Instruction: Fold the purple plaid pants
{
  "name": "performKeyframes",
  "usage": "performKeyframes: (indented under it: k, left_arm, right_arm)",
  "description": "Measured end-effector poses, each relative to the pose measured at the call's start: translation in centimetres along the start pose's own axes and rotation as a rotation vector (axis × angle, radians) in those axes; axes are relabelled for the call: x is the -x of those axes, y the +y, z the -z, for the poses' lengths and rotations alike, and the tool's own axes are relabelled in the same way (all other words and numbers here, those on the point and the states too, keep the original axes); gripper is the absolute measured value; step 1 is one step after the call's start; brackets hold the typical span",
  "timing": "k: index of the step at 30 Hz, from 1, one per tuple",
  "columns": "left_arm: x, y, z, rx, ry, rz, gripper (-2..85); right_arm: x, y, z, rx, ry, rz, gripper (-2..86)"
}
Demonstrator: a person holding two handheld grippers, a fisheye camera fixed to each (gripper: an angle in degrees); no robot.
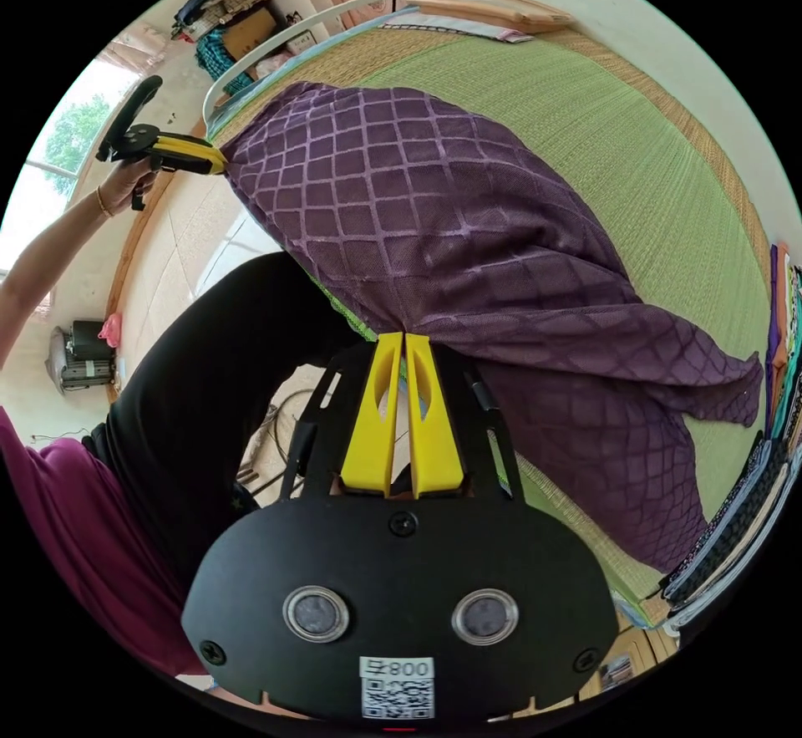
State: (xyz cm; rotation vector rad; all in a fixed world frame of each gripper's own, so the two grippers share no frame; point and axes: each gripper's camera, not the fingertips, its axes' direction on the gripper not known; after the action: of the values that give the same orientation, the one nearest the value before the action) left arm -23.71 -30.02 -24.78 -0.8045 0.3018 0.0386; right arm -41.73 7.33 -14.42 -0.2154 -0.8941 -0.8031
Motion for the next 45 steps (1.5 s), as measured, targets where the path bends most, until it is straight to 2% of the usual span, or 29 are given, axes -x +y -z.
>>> performKeyframes:
  k: [12,16,23,26,30,39,45]
  left_arm:
    - [2.4,5.3,-0.3,-0.076,0.070,0.092,2.5]
    - [3.0,6.9,0.1,-0.172,0.126,0.130,2.7]
    - [1.1,2.8,-2.5,-0.236,0.202,0.084,1.7]
    - [0.3,0.1,-4.8,-0.210,0.167,0.096,0.8]
    - [0.0,-2.2,-8.1,-0.147,0.104,0.133,0.3]
    - [0.2,-5.1,-11.4,-0.127,0.006,0.112,0.0]
    - [1.3,-5.8,-13.1,-0.131,-0.013,0.197,0.0]
  right_arm:
    - [-3.0,3.4,-2.2,-0.045,-0.095,-0.057,0.6]
    - [-4.3,5.5,-2.6,-0.068,-0.143,-0.095,0.3]
    - [-5.8,8.2,-1.1,-0.176,-0.172,-0.121,0.1]
    - [-6.1,7.4,-1.8,-0.183,-0.145,-0.107,0.1]
    - [-7.0,6.4,-6.9,-0.050,-0.114,-0.116,0.1]
    - [-9.9,7.1,-9.1,-0.111,-0.153,-0.155,0.1]
    - [-10.4,6.9,-10.6,-0.128,-0.139,-0.131,0.1]
